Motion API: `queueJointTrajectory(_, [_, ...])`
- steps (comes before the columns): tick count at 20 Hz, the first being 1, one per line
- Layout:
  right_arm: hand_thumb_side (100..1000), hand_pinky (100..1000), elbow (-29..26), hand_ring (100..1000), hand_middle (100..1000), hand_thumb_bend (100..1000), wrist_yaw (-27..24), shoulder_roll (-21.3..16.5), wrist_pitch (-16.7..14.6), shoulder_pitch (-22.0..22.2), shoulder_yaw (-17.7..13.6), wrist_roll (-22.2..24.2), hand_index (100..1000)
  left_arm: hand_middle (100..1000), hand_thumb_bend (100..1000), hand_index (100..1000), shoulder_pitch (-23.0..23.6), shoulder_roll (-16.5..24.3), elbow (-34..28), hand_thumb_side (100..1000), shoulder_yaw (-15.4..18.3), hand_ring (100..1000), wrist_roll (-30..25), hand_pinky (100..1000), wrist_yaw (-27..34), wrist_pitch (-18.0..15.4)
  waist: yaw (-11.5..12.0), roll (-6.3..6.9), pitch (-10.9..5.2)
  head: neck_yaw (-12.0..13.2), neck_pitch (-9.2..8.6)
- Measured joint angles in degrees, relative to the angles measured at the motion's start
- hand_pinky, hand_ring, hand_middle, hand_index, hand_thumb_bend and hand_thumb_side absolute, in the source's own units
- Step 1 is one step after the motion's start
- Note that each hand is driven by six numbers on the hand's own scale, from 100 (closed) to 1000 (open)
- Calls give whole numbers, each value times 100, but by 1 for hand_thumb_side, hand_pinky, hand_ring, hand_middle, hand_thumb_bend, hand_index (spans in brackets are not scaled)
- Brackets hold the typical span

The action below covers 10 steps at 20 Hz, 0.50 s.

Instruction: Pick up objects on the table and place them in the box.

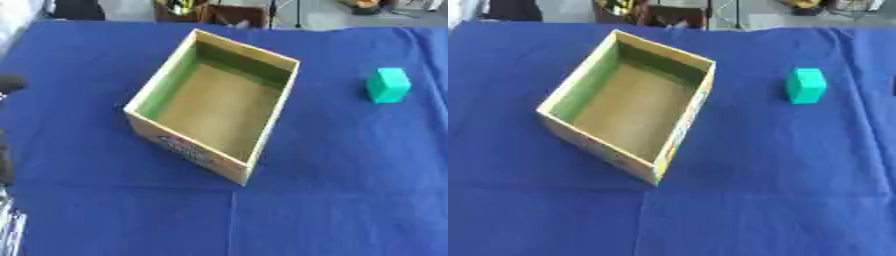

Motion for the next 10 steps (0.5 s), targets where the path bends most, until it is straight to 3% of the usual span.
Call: queueJointTrajectory(10, [1000,789,0,901,748,241,0,-3,14,-3,0,12,823,701,100,839,-1,0,0,1000,0,589,-10,676,0,10,0,0,-4,-80,66])
